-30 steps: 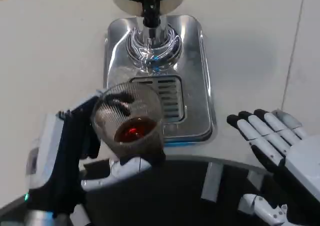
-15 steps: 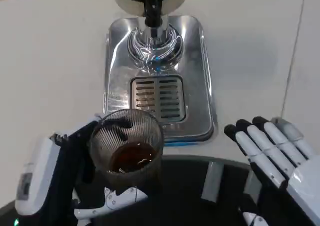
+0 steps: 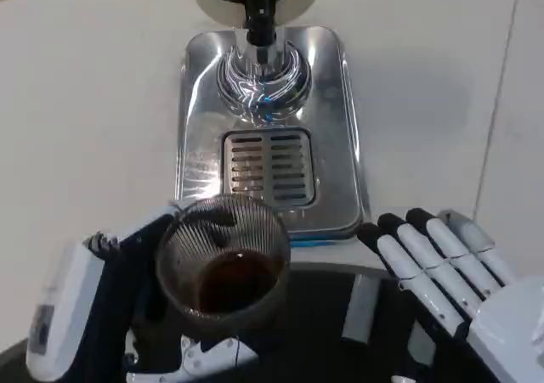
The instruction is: Grasp the cup under the faucet to collect the drink, then remove the cup.
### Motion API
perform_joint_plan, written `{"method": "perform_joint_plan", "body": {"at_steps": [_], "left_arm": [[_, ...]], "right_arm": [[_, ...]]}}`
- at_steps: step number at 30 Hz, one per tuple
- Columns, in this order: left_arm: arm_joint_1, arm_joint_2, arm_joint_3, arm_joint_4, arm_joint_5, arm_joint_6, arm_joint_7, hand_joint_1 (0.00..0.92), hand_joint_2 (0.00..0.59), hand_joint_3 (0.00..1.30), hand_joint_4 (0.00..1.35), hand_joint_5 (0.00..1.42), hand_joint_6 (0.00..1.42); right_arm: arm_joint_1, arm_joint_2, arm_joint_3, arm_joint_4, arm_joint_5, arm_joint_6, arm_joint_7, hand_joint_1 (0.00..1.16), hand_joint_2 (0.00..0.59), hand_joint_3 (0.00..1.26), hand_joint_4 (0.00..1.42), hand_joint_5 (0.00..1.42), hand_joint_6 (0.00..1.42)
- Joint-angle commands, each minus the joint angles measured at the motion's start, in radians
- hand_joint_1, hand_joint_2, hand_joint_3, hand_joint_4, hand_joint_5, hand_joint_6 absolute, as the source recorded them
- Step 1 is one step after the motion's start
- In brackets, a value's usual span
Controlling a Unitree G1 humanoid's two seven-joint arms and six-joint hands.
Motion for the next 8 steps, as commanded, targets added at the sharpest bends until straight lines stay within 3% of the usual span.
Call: {"method": "perform_joint_plan", "body": {"at_steps": [1, 8], "left_arm": [[0.029, 0.0, 0.014, -0.035, -0.035, -0.045, -0.014, 0.712, 0.021, 1.18, 1.25, 1.33, 1.42], [0.039, -0.007, 0.03, -0.033, -0.036, -0.055, -0.02, 0.712, 0.021, 1.18, 1.25, 1.33, 1.42]], "right_arm": [[0.017, 0.015, 0.01, -0.024, 0.003, -0.004, 0.008, 0.0, 0.58, 0.0, 0.0, 0.0, 0.0], [-0.007, 0.022, 0.022, -0.016, 0.011, 0.007, 0.028, 0.0, 0.574, 0.0, 0.0, 0.0, 0.0]]}}
